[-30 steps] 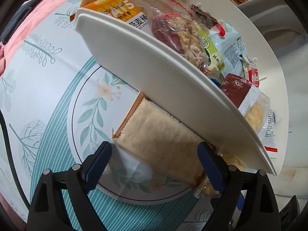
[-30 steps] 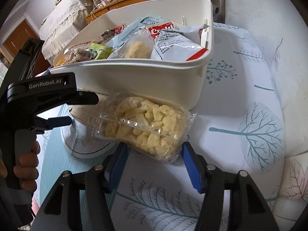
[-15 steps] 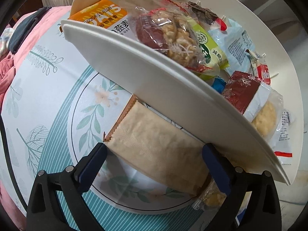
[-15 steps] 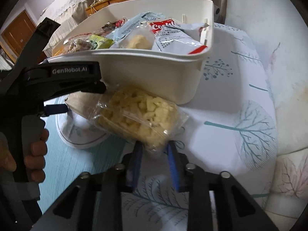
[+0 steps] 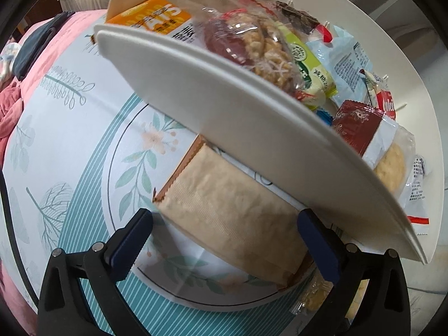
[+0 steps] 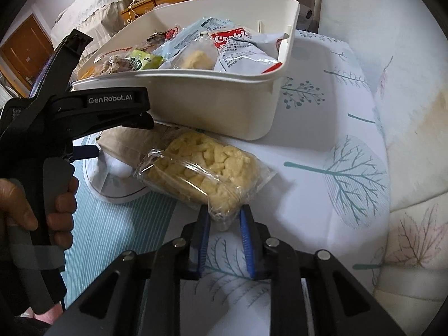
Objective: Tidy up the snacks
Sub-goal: 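Grasp the clear box of yellow puffs with the right gripper while the left grasps the tan wafer packet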
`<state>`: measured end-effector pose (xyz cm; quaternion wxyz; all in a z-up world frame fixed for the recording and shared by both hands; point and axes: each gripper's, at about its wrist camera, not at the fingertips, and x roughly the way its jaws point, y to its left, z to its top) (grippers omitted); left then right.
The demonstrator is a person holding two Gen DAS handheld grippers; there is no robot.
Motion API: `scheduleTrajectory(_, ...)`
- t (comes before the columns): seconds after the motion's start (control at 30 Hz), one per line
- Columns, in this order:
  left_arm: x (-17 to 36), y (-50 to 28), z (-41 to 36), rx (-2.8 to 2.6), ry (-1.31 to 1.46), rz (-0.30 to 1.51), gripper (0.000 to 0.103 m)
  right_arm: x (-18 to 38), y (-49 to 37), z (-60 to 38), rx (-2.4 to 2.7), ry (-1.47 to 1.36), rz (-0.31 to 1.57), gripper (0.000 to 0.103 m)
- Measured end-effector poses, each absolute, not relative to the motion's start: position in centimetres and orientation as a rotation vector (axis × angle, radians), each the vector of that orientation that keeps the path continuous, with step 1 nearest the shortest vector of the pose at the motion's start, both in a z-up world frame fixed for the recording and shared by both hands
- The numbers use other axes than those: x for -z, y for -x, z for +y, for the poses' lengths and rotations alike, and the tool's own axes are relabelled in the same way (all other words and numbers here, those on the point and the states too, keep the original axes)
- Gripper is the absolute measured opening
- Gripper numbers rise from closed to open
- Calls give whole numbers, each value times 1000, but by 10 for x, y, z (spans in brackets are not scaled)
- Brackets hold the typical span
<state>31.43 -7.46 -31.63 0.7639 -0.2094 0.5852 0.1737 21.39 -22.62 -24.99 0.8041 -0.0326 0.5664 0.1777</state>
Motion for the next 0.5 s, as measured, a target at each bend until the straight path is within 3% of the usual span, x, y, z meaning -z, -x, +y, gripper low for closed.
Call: scheduleTrajectory(0.5,320,-290,-62,-392,456,1346,103,243,-190,-228,-385,93,1228,20)
